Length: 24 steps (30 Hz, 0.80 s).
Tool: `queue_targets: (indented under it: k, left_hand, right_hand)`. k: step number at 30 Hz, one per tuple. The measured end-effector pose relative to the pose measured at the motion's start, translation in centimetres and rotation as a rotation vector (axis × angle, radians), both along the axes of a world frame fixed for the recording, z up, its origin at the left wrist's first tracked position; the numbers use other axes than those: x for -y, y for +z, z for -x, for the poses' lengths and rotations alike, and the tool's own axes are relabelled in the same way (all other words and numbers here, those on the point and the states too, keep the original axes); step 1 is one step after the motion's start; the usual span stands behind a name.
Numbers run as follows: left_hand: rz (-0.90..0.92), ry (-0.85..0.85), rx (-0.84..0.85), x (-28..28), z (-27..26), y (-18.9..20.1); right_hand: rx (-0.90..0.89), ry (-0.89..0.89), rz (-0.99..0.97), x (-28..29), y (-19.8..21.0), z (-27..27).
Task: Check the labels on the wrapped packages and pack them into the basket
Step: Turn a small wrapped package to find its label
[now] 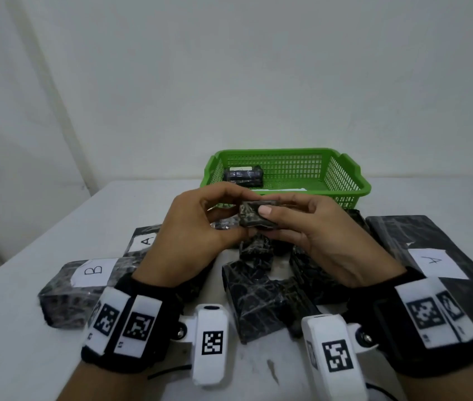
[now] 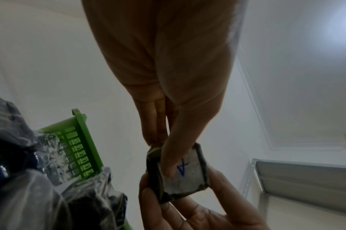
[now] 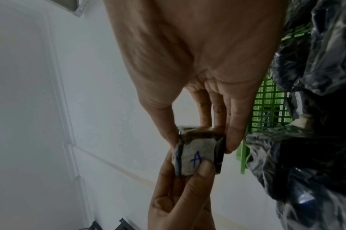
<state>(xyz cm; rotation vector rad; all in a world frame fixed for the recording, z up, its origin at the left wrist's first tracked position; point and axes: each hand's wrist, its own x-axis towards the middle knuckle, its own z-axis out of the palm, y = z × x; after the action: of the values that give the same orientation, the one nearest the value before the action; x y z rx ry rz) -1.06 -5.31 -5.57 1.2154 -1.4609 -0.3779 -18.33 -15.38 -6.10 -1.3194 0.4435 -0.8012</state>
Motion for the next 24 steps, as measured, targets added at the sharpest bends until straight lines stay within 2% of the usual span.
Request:
queue_targets:
  k: [4, 9, 12, 15, 17, 19, 24]
  left_hand:
    - [-0.008, 0.000, 0.007, -0.1, 0.1, 0.0]
    - [0.025, 0.058, -0.148, 0.2, -0.1, 0.0]
    - [0.009, 0.077, -0.223, 0.4, 0.3, 0.3]
    - [-0.066, 0.079, -0.265, 1.0, 0.7, 0.8]
    - [-0.155, 0.084, -0.242, 1.5, 0.6, 1.5]
    - [-0.233, 0.095, -0.146, 2.1, 0.5, 3.0]
    - [-0.242, 0.272, 0.002, 7.0, -1.7, 7.0]
  right_hand:
    - [0.008, -0.022, 0.024, 0.0, -0.1, -0.2]
    - [0.017, 0.070, 0.051, 0.1, 0.1, 0.3]
    - [-0.009, -0.012, 0.091, 0.2, 0.2, 0.1]
    - [0.031, -0.090, 0.030, 0.1, 0.7, 0.1]
    - [0.064, -0.115, -0.022, 0.3, 1.3, 0.3]
    - [0.081, -0.144, -0.067, 0.9, 2.2, 0.6]
    - [0.008, -0.214, -0.032, 4.4, 5.8, 0.6]
